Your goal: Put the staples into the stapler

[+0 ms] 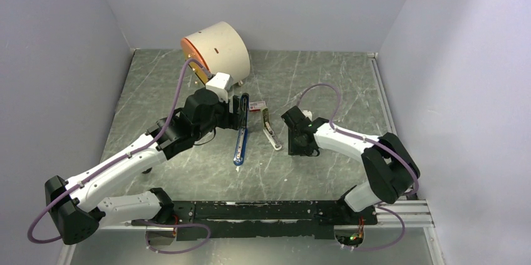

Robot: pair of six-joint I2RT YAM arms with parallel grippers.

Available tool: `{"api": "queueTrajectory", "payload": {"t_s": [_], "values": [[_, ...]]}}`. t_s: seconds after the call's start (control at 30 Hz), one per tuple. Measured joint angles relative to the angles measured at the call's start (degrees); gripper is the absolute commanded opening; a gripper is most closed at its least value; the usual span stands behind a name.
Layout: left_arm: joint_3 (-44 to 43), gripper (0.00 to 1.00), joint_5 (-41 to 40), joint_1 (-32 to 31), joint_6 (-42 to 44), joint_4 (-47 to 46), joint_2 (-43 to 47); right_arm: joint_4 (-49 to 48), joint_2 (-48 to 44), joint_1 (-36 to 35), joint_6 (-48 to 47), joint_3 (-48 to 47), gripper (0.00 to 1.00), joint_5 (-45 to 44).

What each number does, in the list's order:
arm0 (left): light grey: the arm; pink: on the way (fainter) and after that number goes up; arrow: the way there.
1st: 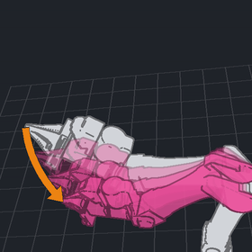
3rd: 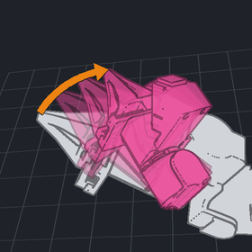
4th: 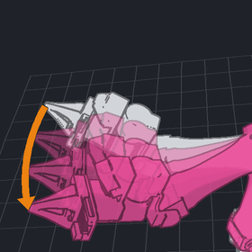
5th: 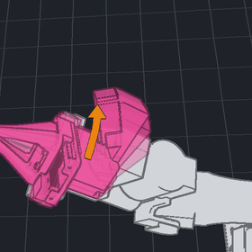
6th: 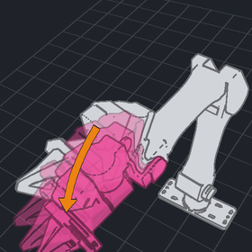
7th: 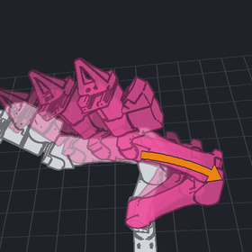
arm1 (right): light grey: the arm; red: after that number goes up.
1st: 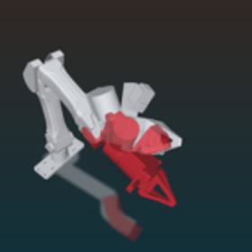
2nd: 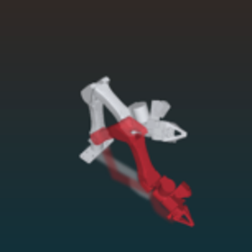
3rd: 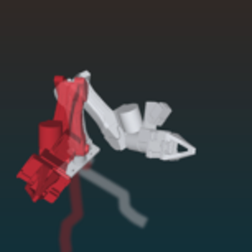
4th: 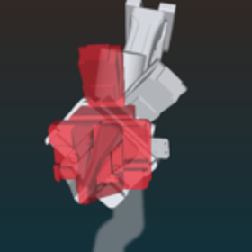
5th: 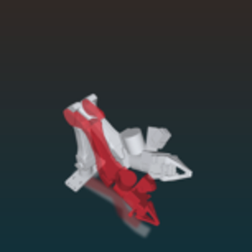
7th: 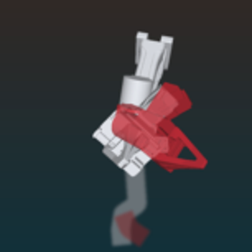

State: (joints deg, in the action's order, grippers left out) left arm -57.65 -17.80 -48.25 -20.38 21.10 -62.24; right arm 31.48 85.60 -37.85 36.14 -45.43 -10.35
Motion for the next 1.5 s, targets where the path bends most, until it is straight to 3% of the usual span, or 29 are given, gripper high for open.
{"api": "queueTrajectory", "payload": {"t_s": [0.9, 1.5], "values": [[0.02, 0.77, -0.22, 0.0, 0.02, 0.09, 0.35, 2.67, 5.42, -1.07, -13.84, -5.16, 0.43, 1.66], [0.31, 0.77, 0.04, 0.0, 0.07, -0.09, 0.39, 2.51, 7.74, -1.11, -20.72, -7.15, 0.37, 6.91]]}}
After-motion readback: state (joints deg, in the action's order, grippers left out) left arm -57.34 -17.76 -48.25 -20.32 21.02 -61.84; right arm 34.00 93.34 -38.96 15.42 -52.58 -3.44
